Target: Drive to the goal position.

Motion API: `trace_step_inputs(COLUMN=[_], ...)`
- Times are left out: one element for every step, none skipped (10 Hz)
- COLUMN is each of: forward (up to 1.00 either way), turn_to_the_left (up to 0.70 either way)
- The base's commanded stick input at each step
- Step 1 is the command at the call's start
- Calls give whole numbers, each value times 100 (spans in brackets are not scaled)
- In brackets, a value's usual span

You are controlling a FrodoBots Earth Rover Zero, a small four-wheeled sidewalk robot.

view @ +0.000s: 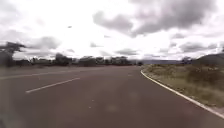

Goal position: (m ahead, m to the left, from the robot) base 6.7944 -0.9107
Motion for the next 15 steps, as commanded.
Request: trace_step_inputs(forward=[69,69,69,69,69,69,69,69,69,69,69,69,69,69,69], turn_to_the_left=[0,0,0,0,0,0,0,0,0,0,-4,-13,-14,-14,-14])
